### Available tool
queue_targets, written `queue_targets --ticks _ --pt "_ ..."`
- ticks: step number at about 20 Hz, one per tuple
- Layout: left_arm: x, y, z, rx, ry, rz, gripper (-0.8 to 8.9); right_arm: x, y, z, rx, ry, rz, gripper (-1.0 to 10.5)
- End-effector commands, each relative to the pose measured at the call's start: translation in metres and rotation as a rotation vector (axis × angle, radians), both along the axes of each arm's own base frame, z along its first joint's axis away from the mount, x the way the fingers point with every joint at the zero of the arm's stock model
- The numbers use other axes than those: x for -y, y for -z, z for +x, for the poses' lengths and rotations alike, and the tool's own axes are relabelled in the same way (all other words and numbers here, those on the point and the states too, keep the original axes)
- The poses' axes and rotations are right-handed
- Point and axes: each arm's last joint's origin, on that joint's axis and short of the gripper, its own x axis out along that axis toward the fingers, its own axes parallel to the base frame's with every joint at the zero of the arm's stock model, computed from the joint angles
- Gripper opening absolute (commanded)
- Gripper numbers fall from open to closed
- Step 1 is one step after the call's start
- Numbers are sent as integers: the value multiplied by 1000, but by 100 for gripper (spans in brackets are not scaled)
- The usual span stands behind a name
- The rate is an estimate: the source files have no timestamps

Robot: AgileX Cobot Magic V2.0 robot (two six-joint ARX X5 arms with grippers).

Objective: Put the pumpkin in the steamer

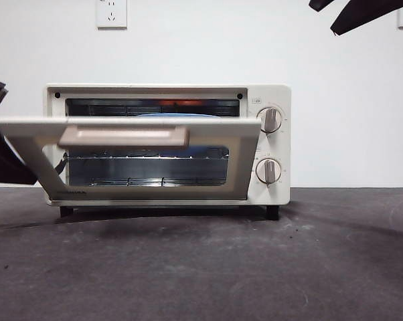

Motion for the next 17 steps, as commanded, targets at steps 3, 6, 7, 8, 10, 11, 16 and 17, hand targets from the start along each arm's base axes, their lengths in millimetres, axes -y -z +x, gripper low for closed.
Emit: queue_targets --ticks 3,6,7,8,10,11,16,17 --pt "-2 -11 11 70 -6 -54 14 -2 -4 0 -2 0 18 203" --pt "-4 -17 16 124 -29 -78 14 -2 -4 0 -9 7 23 203" --pt "-4 -20 18 140 -35 -86 15 -2 -4 0 -10 8 24 203" --pt "-4 -22 20 160 -43 -93 14 -2 -4 0 -10 8 24 203" --pt "-5 -26 22 192 -52 -104 14 -2 -4 0 -10 8 24 203" --pt "-5 -27 23 200 -53 -106 14 -2 -4 0 -10 8 24 203" --pt "-2 -38 18 234 -27 -109 15 -2 -4 0 -7 12 22 203" --pt "0 -42 17 250 -21 -106 15 -2 -4 0 -6 14 22 203"
